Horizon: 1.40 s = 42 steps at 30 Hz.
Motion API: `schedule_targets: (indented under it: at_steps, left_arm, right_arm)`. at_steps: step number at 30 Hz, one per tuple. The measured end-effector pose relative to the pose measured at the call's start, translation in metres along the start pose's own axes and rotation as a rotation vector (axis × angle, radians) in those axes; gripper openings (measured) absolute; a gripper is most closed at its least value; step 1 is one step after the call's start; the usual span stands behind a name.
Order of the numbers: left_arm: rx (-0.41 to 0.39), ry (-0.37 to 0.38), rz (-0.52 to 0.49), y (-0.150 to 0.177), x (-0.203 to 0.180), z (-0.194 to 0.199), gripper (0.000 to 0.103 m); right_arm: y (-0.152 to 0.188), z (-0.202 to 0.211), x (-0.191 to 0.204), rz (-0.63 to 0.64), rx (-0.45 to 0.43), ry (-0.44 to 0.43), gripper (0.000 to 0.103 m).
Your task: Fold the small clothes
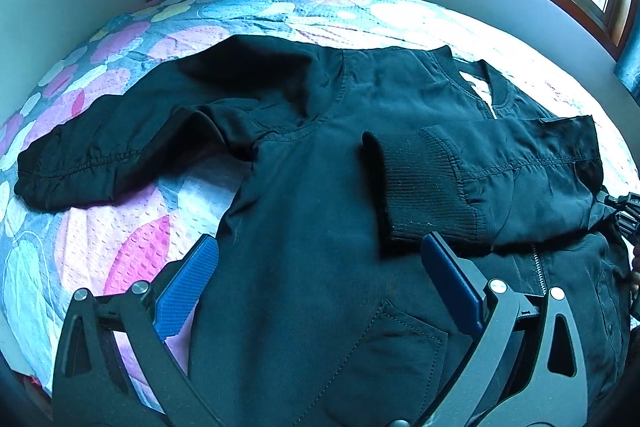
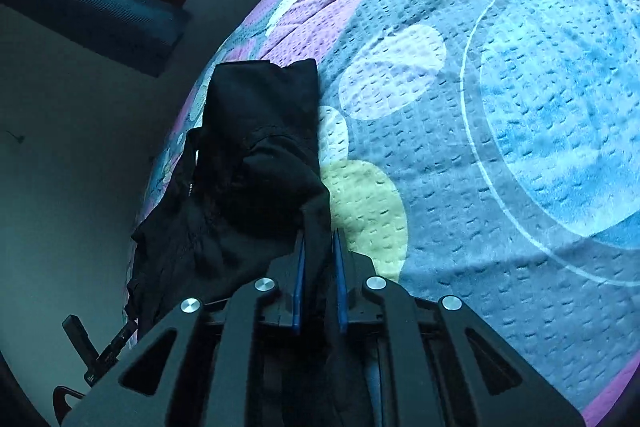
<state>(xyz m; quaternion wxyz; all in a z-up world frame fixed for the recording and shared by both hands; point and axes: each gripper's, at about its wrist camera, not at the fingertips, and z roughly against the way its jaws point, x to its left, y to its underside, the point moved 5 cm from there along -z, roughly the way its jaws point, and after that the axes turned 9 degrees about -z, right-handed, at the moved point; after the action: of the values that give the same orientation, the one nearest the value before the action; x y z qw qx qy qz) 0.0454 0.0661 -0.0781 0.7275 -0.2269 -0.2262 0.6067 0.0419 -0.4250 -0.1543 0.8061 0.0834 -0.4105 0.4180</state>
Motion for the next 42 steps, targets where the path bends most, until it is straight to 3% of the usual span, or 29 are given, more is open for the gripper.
schedule_targets:
  at_steps: [4, 6, 9, 13, 14, 15, 16, 18, 21, 27, 31, 32, 35, 36, 39, 40, 42]
  left_arm:
    - [0.002, -0.006, -0.002, 0.000, 0.001, -0.001, 0.101]
    - [0.004, -0.007, 0.001, 0.000, 0.003, -0.002, 0.101]
    - [0.009, -0.008, 0.008, -0.001, 0.004, -0.004, 0.101]
    - [0.015, -0.014, 0.006, -0.001, 0.003, -0.006, 0.101]
    - [0.016, -0.015, 0.006, -0.001, 0.003, -0.006, 0.101]
    - [0.018, -0.015, 0.005, -0.002, 0.002, -0.007, 0.101]
    - [0.018, -0.014, 0.006, -0.001, 0.002, -0.008, 0.101]
    - [0.020, -0.013, 0.005, -0.001, 0.002, -0.008, 0.101]
    - [0.020, -0.009, 0.006, -0.001, 0.002, -0.008, 0.101]
    - [0.023, -0.001, 0.001, -0.002, -0.001, -0.012, 0.101]
    - [0.030, -0.001, -0.005, -0.001, -0.003, -0.014, 0.101]
    - [0.032, -0.002, -0.004, 0.000, -0.003, -0.014, 0.101]
    - [0.033, 0.001, 0.002, 0.000, -0.003, -0.015, 0.101]
    - [0.033, 0.001, 0.002, 0.000, -0.003, -0.015, 0.101]
    - [0.031, 0.001, 0.001, 0.000, -0.004, -0.014, 0.101]
    - [0.030, 0.001, 0.000, 0.000, -0.004, -0.014, 0.101]
    - [0.030, 0.001, 0.002, 0.000, -0.004, -0.013, 0.101]
  right_arm:
    - [-0.012, 0.023, 0.013, 0.046, -0.040, 0.003, 0.030]
    - [-0.026, 0.033, 0.022, 0.071, -0.083, 0.003, 0.045]
    - [-0.051, 0.027, 0.036, 0.099, -0.117, 0.027, 0.048]
    - [-0.072, -0.013, 0.063, 0.152, -0.094, 0.045, 0.053]
    - [-0.070, -0.020, 0.066, 0.169, -0.083, 0.056, 0.051]
    - [-0.068, -0.029, 0.069, 0.180, -0.064, 0.075, 0.025]
    - [-0.066, -0.035, 0.068, 0.184, -0.047, 0.092, 0.013]
    - [-0.067, -0.034, 0.063, 0.170, -0.039, 0.105, 0.009]
    - [-0.079, -0.012, 0.054, 0.155, -0.102, 0.114, 0.006]
    - [-0.100, 0.005, 0.002, 0.036, -0.134, 0.144, 0.006]
    - [-0.092, 0.009, -0.020, -0.094, -0.080, -0.008, 0.008]
    - [-0.086, 0.014, -0.019, -0.107, -0.075, -0.042, 0.012]
    - [-0.064, 0.029, -0.015, -0.132, -0.059, -0.146, 0.048]
    - [-0.055, 0.032, -0.012, -0.133, -0.052, -0.158, 0.052]
    - [-0.027, 0.028, -0.002, -0.093, 0.015, -0.185, 0.052]
    - [-0.019, 0.024, 0.001, -0.062, 0.031, -0.150, 0.049]
    - [-0.009, 0.017, -0.002, 0.034, 0.026, 0.036, 0.017]
